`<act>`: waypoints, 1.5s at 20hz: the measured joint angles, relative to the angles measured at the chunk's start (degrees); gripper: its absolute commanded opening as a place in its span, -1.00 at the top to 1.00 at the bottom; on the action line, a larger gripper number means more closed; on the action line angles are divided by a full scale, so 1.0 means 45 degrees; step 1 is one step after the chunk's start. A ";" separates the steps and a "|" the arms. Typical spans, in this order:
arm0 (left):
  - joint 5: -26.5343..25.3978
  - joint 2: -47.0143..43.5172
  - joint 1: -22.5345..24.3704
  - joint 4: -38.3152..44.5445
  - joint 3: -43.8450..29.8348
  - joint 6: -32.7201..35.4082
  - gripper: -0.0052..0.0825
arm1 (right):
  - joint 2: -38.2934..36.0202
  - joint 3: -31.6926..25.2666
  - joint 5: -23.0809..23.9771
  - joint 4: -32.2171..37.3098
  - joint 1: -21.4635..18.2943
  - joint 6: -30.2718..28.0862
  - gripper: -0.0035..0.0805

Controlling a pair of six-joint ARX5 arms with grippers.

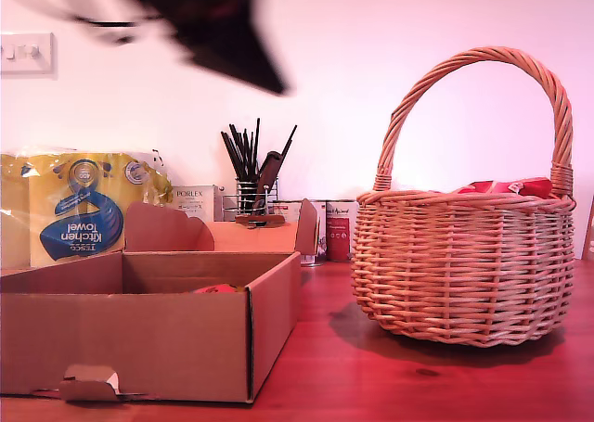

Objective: Move the bags of Easter eggs from the cardboard box on the left into the woven basket on the right side.

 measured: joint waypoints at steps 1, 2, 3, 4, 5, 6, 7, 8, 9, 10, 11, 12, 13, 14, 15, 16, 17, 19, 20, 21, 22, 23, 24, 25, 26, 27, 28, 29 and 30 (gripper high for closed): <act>-0.0155 -0.0554 0.0199 0.0447 -0.0952 0.0330 0.93 | 0.0000 0.0000 0.0000 0.0000 0.0000 0.0000 0.95; -0.0277 -0.0908 0.0340 0.0486 -0.1671 0.0330 0.93 | 0.0000 0.0000 0.0000 0.0000 0.0000 0.0000 0.95; -0.0306 -0.1020 0.0452 0.0330 -0.2147 0.0942 0.92 | 0.0000 0.0000 0.0000 0.0000 0.0000 0.0000 0.95; -0.0243 -0.0952 0.0563 -0.0053 -0.2322 0.1209 0.92 | 0.0000 0.0000 0.0000 0.0000 0.0000 0.0000 0.95; -0.0209 -0.0797 0.0665 -0.0219 -0.2341 0.1219 0.89 | 0.0000 0.0000 0.0005 0.0000 0.0000 0.0000 0.95; -0.0204 -0.0695 0.0772 -0.0243 -0.2336 0.1297 0.74 | 0.0000 0.0000 0.0000 0.0005 0.0000 0.0000 0.95; -0.0209 -0.0641 0.0865 -0.0287 -0.2331 0.1462 0.36 | 0.0000 0.0000 0.0005 0.0000 0.0000 0.0000 0.95; -0.0204 -0.0622 0.0899 -0.0345 -0.2331 0.1919 -0.06 | 0.0000 0.0000 0.0000 0.0000 0.0000 0.0000 0.95; -0.0228 -0.0549 0.0947 -0.0379 -0.2322 0.2565 -0.43 | 0.0000 0.0000 0.0000 0.0000 0.0000 0.0000 0.95; -0.0413 -0.0369 0.0942 -0.0384 -0.2307 0.2856 -0.59 | 0.0000 0.0000 0.0000 0.0005 0.0000 0.0000 0.95; -0.0714 -0.0044 0.0937 -0.0389 -0.2288 0.3478 -0.63 | 0.0000 0.0000 0.0000 0.0000 0.0000 0.0000 0.95; -0.0967 0.0403 0.0937 -0.0345 -0.2268 0.3905 -0.63 | 0.0000 0.0000 0.0000 0.0000 0.0000 0.0000 0.95; -0.1132 0.0918 0.0933 -0.0209 -0.2263 0.4255 -0.63 | 0.0000 0.0000 0.0000 0.0000 0.0000 0.0000 0.95; -0.1379 0.1423 0.0933 -0.0053 -0.2263 0.5032 -0.63 | 0.0000 0.0000 0.0000 0.0000 0.0000 0.0000 0.95; -0.1554 0.1875 0.0933 0.0165 -0.2263 0.5469 -0.63 | 0.0000 0.0000 0.0000 0.0000 0.0000 0.0000 0.95; -0.1671 0.2181 0.0933 0.0427 -0.2263 0.5751 -0.63 | 0.0000 0.0000 0.0000 -0.0005 0.0000 0.0000 0.95; -0.1821 0.2385 0.0923 0.0835 -0.2263 0.5848 -0.63 | 0.0000 0.0000 0.0000 -0.0005 0.0000 0.0000 0.95; -0.1977 0.2647 0.0928 0.1579 -0.2263 0.6086 -0.63 | 0.0000 0.0000 0.0000 -0.0005 0.0000 0.0000 0.95; -0.1977 0.2812 0.0923 0.1841 -0.2259 0.6169 -0.63 | 0.0000 0.0000 0.0000 -0.0005 0.0000 0.0000 0.95; -0.1977 0.3036 0.0923 0.1957 -0.2259 0.6275 -0.63 | 0.0000 0.0000 0.0000 -0.0005 0.0000 0.0000 0.95; -0.1977 0.3308 0.0923 0.2001 -0.2259 0.6314 -0.63 | 0.0000 -0.0005 0.0000 -0.0005 0.0000 0.0000 0.95; -0.1987 0.3580 0.0923 0.1991 -0.2259 0.6319 -0.63 | 0.0000 0.0000 0.0000 -0.0005 0.0000 0.0000 0.95; -0.1967 0.3832 0.0923 0.1987 -0.2259 0.6343 -0.63 | 0.0000 0.0000 0.0000 0.0000 0.0000 0.0000 0.95; -0.1875 0.3891 0.0918 0.1972 -0.2259 0.6348 -0.63 | 0.0000 0.0000 0.0000 -0.0005 0.0000 0.0000 0.95; -0.1885 0.3886 0.0903 0.2030 -0.2259 0.6348 -0.63 | 0.0000 -0.0005 0.0000 0.0000 0.0000 0.0000 0.95; -0.1885 0.3900 0.0903 0.2069 -0.2254 0.6348 -0.63 | 0.0000 0.0000 0.0000 0.0005 0.0000 0.0000 0.95; -0.1821 0.3934 0.0903 0.2079 -0.2254 0.6348 -0.63 | 0.0000 0.0000 0.0000 0.0005 0.0000 0.0000 0.95; -0.1768 0.3983 0.0903 0.2142 -0.2254 0.6348 -0.63 | 0.0000 0.0000 0.0000 0.0010 0.0000 0.0000 0.95; -0.1763 0.4027 0.0903 0.2234 -0.2239 0.6343 -0.63 | 0.0000 0.0000 0.0000 0.0005 0.0000 0.0000 0.95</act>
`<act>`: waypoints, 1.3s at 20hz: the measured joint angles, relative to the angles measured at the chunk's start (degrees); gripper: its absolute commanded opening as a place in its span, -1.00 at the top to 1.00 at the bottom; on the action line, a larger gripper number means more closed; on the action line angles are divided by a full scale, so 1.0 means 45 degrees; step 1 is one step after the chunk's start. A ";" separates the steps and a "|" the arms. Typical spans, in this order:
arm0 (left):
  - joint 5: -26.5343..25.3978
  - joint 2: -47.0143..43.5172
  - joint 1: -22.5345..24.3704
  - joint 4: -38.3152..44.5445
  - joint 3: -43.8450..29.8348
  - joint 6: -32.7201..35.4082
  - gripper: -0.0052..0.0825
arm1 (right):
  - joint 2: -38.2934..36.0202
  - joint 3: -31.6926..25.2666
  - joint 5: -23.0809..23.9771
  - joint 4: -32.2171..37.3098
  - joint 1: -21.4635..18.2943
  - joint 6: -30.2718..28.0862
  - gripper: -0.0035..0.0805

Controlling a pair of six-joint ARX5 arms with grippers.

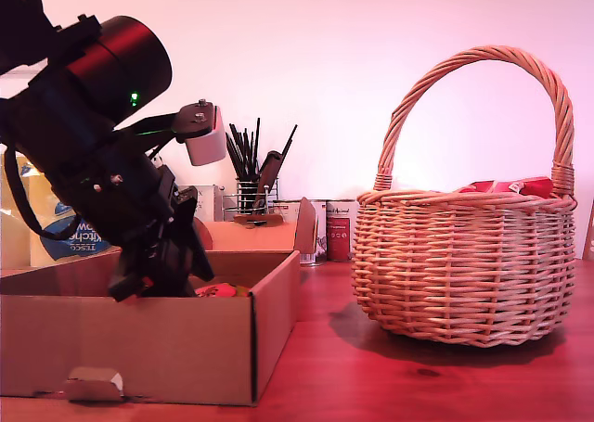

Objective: Move the bags of Easter eggs from the cardboard box on the left into the woven basket on the right side.

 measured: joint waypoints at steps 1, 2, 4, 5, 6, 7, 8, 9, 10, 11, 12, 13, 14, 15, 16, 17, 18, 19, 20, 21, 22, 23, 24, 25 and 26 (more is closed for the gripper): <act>0.0005 0.0049 0.0000 0.0136 0.0000 0.0005 -0.63 | 0.0000 0.0000 0.0000 0.0005 0.0000 -0.0005 0.95; 0.0029 0.0131 0.0000 0.0248 0.0029 0.0000 -0.63 | 0.0000 0.0000 0.0000 0.0005 0.0000 -0.0010 0.95; 0.0083 0.0316 0.0000 0.0398 0.0126 0.0000 -0.62 | 0.0000 0.0000 0.0000 0.0010 0.0000 -0.0019 0.95; 0.0097 0.0379 0.0000 0.0350 0.0209 -0.0010 -0.62 | 0.0000 0.0000 0.0000 0.0015 0.0000 -0.0024 0.95; 0.0131 0.0427 0.0000 -0.0044 0.0359 -0.0019 -0.61 | 0.0000 0.0000 0.0000 0.0015 0.0000 -0.0024 0.95; 0.0243 0.0495 0.0005 -0.0690 0.0573 -0.0160 -0.61 | 0.0000 0.0000 0.0000 0.0019 0.0000 -0.0024 0.95; 0.0335 0.0588 0.0010 -0.1457 0.0840 -0.0350 -0.61 | 0.0000 0.0000 0.0000 0.0019 0.0000 -0.0024 0.95; 0.0534 0.0661 0.0015 -0.2200 0.1107 -0.0529 -0.61 | 0.0000 0.0000 -0.0068 0.0019 0.0000 -0.0029 0.95; 0.0772 0.0661 0.0049 -0.2919 0.1423 -0.0559 -0.61 | 0.0000 0.0000 -0.0248 0.0024 0.0000 -0.0029 0.95; 0.0942 0.0661 0.0112 -0.3517 0.1744 -0.0563 -0.61 | 0.0000 0.0000 -0.0277 0.0024 0.0000 -0.0034 0.95; 0.1209 0.0665 0.0146 -0.4104 0.2098 -0.0573 -0.61 | 0.0000 0.0000 -0.0359 0.0029 0.0005 -0.0039 0.95; 0.1549 0.0665 0.0146 -0.4614 0.2501 -0.0588 -0.61 | 0.0000 0.0000 -0.0389 0.0029 0.0000 -0.0044 0.95; 0.1812 0.0665 0.0141 -0.4911 0.2846 -0.0602 -0.61 | 0.0000 0.0000 -0.0398 0.0029 0.0000 -0.0049 0.95; 0.1826 0.0665 0.0141 -0.4881 0.3031 -0.0612 -0.61 | 0.0000 0.0000 -0.0398 0.0034 0.0000 -0.0058 0.95; 0.1787 0.0665 0.0141 -0.4833 0.3104 -0.0602 -0.62 | 0.0000 0.0000 -0.0418 0.0034 0.0000 -0.0121 0.95; 0.1749 0.0665 0.0141 -0.4823 0.3099 -0.0602 -0.62 | 0.0000 0.0000 -0.0432 0.0039 0.0000 -0.0136 0.95; 0.1690 0.0729 0.0141 -0.4755 0.3084 -0.0554 -0.62 | 0.0000 0.0000 -0.0432 0.0049 0.0000 -0.0141 0.95; 0.1613 0.0826 0.0209 -0.4556 0.3070 -0.0525 -0.62 | 0.0000 0.0000 -0.0442 0.0073 0.0000 -0.0189 0.95; 0.1481 0.0957 0.0272 -0.4303 0.3065 -0.0335 -0.62 | 0.0000 0.0000 -0.0447 0.0092 0.0000 -0.0238 0.95; 0.1409 0.1088 0.0374 -0.4129 0.3065 -0.0238 -0.62 | 0.0000 0.0000 -0.0476 0.0141 0.0000 -0.0253 0.95; 0.1365 0.1190 0.0510 -0.4031 0.3065 -0.0219 -0.62 | 0.0000 0.0000 -0.0481 0.0199 0.0000 -0.0277 0.95; 0.1345 0.1268 0.0670 -0.3983 0.3065 -0.0209 -0.62 | 0.0000 0.0000 -0.0481 0.0233 0.0000 -0.0282 0.95; 0.1341 0.1311 0.0792 -0.3934 0.3065 -0.0155 -0.62 | 0.0000 0.0000 -0.0481 0.0257 0.0000 -0.0287 0.95; 0.1336 0.1341 0.0884 -0.3934 0.3065 0.0000 -0.62 | 0.0000 0.0000 -0.0481 0.0272 0.0000 -0.0301 0.95; 0.1350 0.1389 0.0986 -0.3905 0.3065 0.0121 -0.62 | 0.0000 0.0000 -0.0481 0.0282 0.0000 -0.0321 0.95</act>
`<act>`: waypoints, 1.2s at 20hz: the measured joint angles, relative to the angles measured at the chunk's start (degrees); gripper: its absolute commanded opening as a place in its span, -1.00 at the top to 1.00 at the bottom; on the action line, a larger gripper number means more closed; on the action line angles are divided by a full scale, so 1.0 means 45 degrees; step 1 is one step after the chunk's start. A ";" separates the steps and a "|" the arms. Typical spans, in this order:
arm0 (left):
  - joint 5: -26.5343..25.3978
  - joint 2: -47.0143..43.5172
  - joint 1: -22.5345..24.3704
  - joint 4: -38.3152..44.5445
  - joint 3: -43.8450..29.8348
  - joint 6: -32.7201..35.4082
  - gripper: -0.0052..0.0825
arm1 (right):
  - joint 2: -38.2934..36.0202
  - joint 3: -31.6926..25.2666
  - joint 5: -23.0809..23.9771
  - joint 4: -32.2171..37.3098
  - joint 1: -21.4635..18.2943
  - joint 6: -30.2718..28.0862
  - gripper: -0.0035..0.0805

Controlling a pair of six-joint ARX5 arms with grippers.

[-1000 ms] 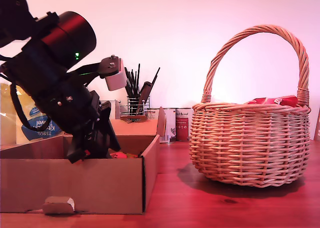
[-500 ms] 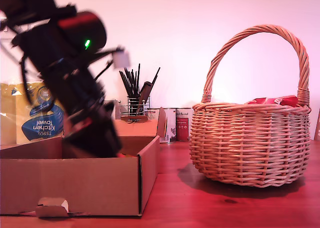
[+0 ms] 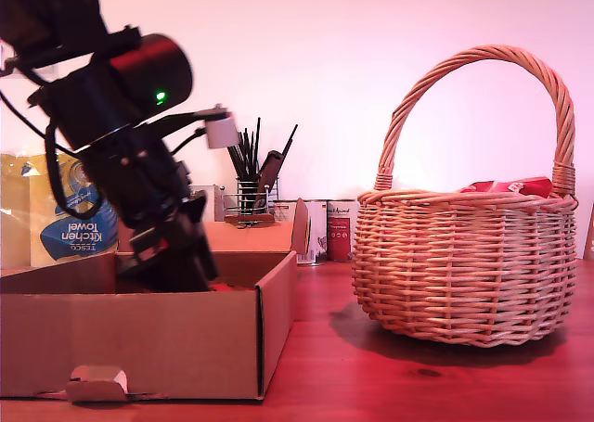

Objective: Move the bags of Easter eggs from the cardboard box on the left into the woven basket on the right side.

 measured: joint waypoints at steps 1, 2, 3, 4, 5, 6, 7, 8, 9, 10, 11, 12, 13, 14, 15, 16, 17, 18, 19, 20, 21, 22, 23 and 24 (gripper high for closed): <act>0.0005 0.0073 0.0044 0.0073 0.0000 0.0121 -0.62 | 0.0000 0.0000 0.0000 0.0015 0.0000 0.0000 0.95; 0.0015 0.0165 0.0039 0.0160 0.0000 0.0151 -0.62 | 0.0000 0.0000 0.0000 0.0034 0.0005 -0.0005 0.95; 0.0073 0.0272 0.0029 0.0248 0.0000 0.0165 -0.62 | 0.0000 0.0000 0.0000 0.0053 0.0000 -0.0005 0.95; 0.0131 0.0398 0.0029 0.0335 0.0000 0.0189 -0.62 | 0.0000 0.0000 0.0000 0.0058 0.0000 -0.0005 0.95; 0.0141 0.0563 0.0019 0.0403 0.0005 0.0238 -0.62 | 0.0000 0.0000 0.0000 0.0068 0.0000 -0.0005 0.95; 0.0151 0.0719 0.0019 0.0437 0.0005 0.0282 -0.62 | 0.0000 0.0000 0.0000 0.0068 0.0000 -0.0005 0.95; 0.0160 0.0865 0.0019 0.0471 0.0005 0.0350 -0.62 | 0.0000 0.0000 0.0000 0.0073 0.0000 -0.0005 0.95; 0.0155 0.0933 0.0019 0.0510 0.0010 0.0374 -0.62 | 0.0000 0.0000 0.0000 0.0073 0.0000 -0.0005 0.95; 0.0160 0.0937 0.0024 0.0510 0.0015 0.0374 -0.62 | 0.0000 0.0000 0.0000 0.0073 0.0000 -0.0005 0.95; 0.0160 0.0962 0.0034 0.0505 0.0034 0.0374 -0.62 | 0.0000 0.0000 0.0000 0.0078 0.0000 -0.0005 0.95; 0.0189 0.1010 0.0049 0.0495 0.0073 0.0374 -0.61 | 0.0000 0.0000 0.0000 0.0078 0.0000 -0.0005 0.95; 0.0214 0.1030 0.0049 0.0486 0.0107 0.0374 -0.61 | 0.0000 0.0000 0.0000 0.0078 0.0000 -0.0005 0.95; 0.0214 0.1030 0.0049 0.0481 0.0112 0.0374 -0.58 | 0.0000 0.0000 0.0000 0.0078 0.0000 -0.0005 0.95; 0.0214 0.1035 0.0049 0.0481 0.0112 0.0374 -0.46 | 0.0000 0.0000 0.0000 0.0078 0.0000 -0.0005 0.95; 0.0214 0.1035 0.0049 0.0476 0.0112 0.0369 -0.31 | 0.0000 0.0000 0.0000 0.0078 0.0000 -0.0005 0.95; 0.0209 0.1035 0.0049 0.0476 0.0117 0.0369 -0.10 | 0.0000 0.0000 0.0000 0.0078 0.0000 -0.0005 0.95; 0.0185 0.1035 0.0049 0.0491 0.0117 0.0374 0.11 | 0.0000 0.0000 0.0000 0.0078 0.0000 -0.0005 0.95; 0.0146 0.1035 0.0058 0.0500 0.0141 0.0374 0.29 | 0.0000 0.0000 0.0000 0.0078 0.0000 -0.0005 0.95; 0.0165 0.1035 0.0073 0.0481 0.0160 0.0369 0.41 | 0.0000 0.0000 0.0000 0.0078 0.0000 -0.0005 0.95; 0.0170 0.1030 0.0073 0.0481 0.0189 0.0369 0.47 | 0.0000 0.0000 0.0000 0.0078 0.0000 -0.0005 0.95; 0.0165 0.1035 0.0068 0.0442 0.0199 0.0364 0.52 | 0.0000 0.0000 0.0000 0.0078 0.0000 -0.0005 0.95; 0.0165 0.1035 0.0068 0.0418 0.0199 0.0364 0.56 | 0.0000 0.0000 0.0000 0.0078 0.0000 -0.0005 0.95; 0.0131 0.1035 0.0073 0.0442 0.0199 0.0364 0.56 | 0.0000 0.0000 0.0000 0.0078 0.0000 -0.0005 0.95; 0.0121 0.1035 0.0073 0.0447 0.0199 0.0359 0.56 | 0.0000 0.0000 0.0000 0.0078 0.0000 -0.0005 0.95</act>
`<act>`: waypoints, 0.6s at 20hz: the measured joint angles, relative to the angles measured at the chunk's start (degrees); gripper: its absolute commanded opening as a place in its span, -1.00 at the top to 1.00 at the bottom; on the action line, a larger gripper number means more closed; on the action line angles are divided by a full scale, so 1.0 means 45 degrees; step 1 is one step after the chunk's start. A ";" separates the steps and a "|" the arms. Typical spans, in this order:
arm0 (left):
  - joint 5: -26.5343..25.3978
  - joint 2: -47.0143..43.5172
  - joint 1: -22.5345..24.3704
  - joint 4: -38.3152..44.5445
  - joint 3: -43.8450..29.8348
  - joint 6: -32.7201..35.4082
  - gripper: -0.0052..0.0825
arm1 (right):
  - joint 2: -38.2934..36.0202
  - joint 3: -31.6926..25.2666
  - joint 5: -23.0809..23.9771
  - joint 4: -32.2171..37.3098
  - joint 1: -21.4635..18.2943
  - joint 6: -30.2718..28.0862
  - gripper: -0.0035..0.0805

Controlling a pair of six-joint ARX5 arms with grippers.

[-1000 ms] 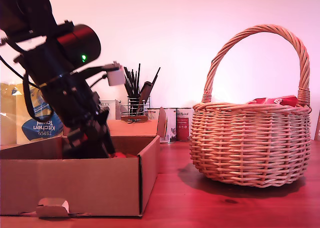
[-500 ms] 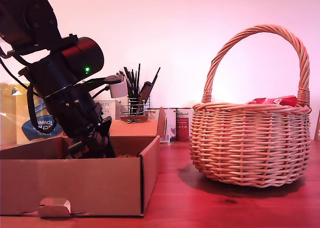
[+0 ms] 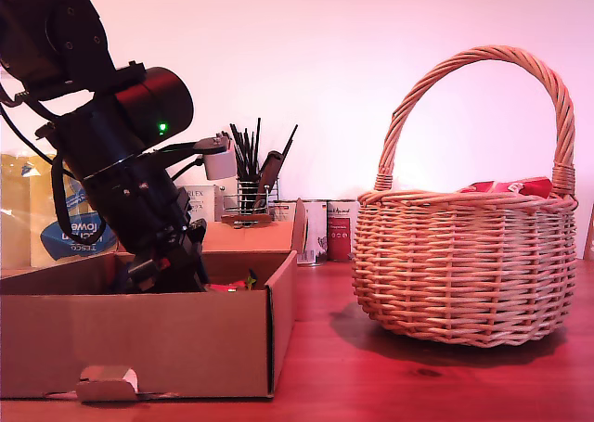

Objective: Move the bags of Easter eggs from the cardboard box on the left into the woven basket on the right side.

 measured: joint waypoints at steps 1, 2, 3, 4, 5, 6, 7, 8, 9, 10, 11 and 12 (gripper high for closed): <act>-0.0005 0.0000 0.0000 0.0000 0.0010 0.0000 0.56 | 0.0000 0.0000 0.0000 0.0000 0.0000 0.0000 0.95; -0.0015 0.0000 0.0000 -0.0049 0.0044 -0.0005 0.56 | 0.0000 0.0000 0.0000 0.0000 0.0000 0.0000 0.95; -0.0053 0.0000 0.0000 -0.0160 0.0102 -0.0010 0.56 | 0.0000 0.0000 0.0000 0.0000 0.0000 0.0000 0.95; -0.0107 0.0000 0.0000 -0.0257 0.0151 -0.0010 0.56 | 0.0000 0.0000 0.0000 0.0000 0.0000 -0.0005 0.95; -0.0151 0.0000 -0.0005 -0.0345 0.0189 -0.0019 0.57 | 0.0000 0.0000 0.0000 0.0000 0.0000 -0.0005 0.95; -0.0189 -0.0024 -0.0005 -0.0389 0.0189 -0.0019 0.60 | 0.0000 0.0000 0.0000 0.0000 0.0000 0.0000 0.95; -0.0248 -0.0063 -0.0005 -0.0476 0.0189 -0.0029 0.64 | 0.0000 0.0000 0.0000 0.0000 0.0000 -0.0005 0.95; -0.0311 -0.0185 -0.0005 -0.0656 0.0189 -0.0034 0.68 | 0.0000 0.0000 0.0000 0.0005 0.0000 -0.0005 0.95; -0.0359 -0.0321 -0.0005 -0.0869 0.0189 -0.0034 0.72 | 0.0000 0.0000 0.0000 0.0005 0.0000 -0.0005 0.95; -0.0374 -0.0529 -0.0005 -0.1010 0.0185 -0.0034 0.78 | 0.0000 0.0000 0.0000 0.0010 0.0000 -0.0005 0.95; -0.0374 -0.0797 -0.0005 -0.1054 0.0180 -0.0039 0.82 | 0.0000 -0.0005 0.0000 0.0015 0.0000 -0.0005 0.95; -0.0389 -0.1161 -0.0005 -0.1059 0.0175 -0.0039 0.83 | 0.0000 0.0000 0.0000 0.0015 0.0000 -0.0005 0.95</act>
